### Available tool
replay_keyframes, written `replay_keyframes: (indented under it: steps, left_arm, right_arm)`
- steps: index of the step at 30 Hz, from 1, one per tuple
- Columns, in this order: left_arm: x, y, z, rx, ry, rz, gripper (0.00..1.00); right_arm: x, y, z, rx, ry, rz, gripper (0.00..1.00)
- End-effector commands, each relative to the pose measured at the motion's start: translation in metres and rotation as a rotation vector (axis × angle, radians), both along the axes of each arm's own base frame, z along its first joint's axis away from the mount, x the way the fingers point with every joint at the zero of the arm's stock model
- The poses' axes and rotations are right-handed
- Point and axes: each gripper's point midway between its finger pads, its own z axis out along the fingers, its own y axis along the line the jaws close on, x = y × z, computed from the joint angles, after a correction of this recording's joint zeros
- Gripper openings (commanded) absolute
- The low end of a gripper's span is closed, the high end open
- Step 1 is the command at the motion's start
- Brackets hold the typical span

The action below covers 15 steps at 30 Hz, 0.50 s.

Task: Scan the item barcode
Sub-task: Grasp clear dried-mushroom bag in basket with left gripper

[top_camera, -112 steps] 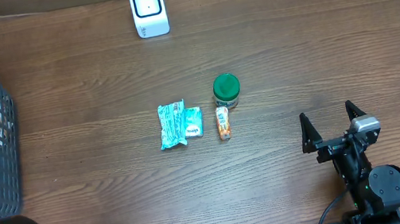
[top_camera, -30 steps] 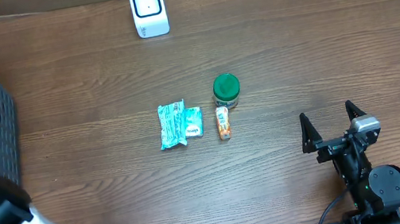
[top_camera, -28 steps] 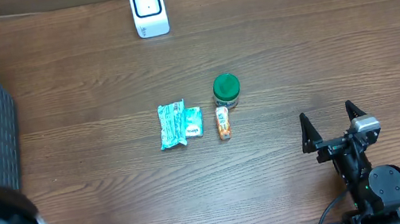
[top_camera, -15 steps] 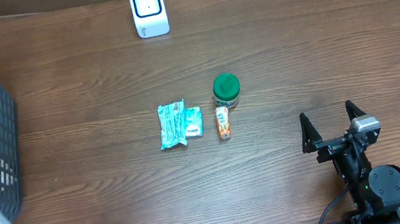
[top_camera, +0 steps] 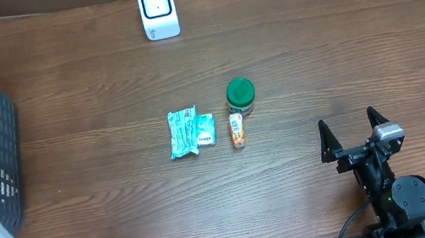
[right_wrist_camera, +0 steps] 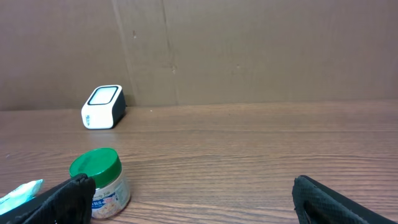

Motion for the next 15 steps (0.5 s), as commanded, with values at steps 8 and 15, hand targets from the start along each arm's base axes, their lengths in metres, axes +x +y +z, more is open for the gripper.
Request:
replay_keyframes:
  steps: [8, 15]
  left_arm:
    - [0.003, 0.116, -0.070, -0.100, 0.091, 0.257, 1.00]
    - [0.010, 0.160, -0.149, -0.117, 0.282, 0.244, 0.96]
  right_arm:
    - [0.000, 0.001, -0.002, 0.004, -0.001, 0.005, 1.00]
    - [0.000, 0.001, -0.002, 0.004, -0.001, 0.005, 1.00]
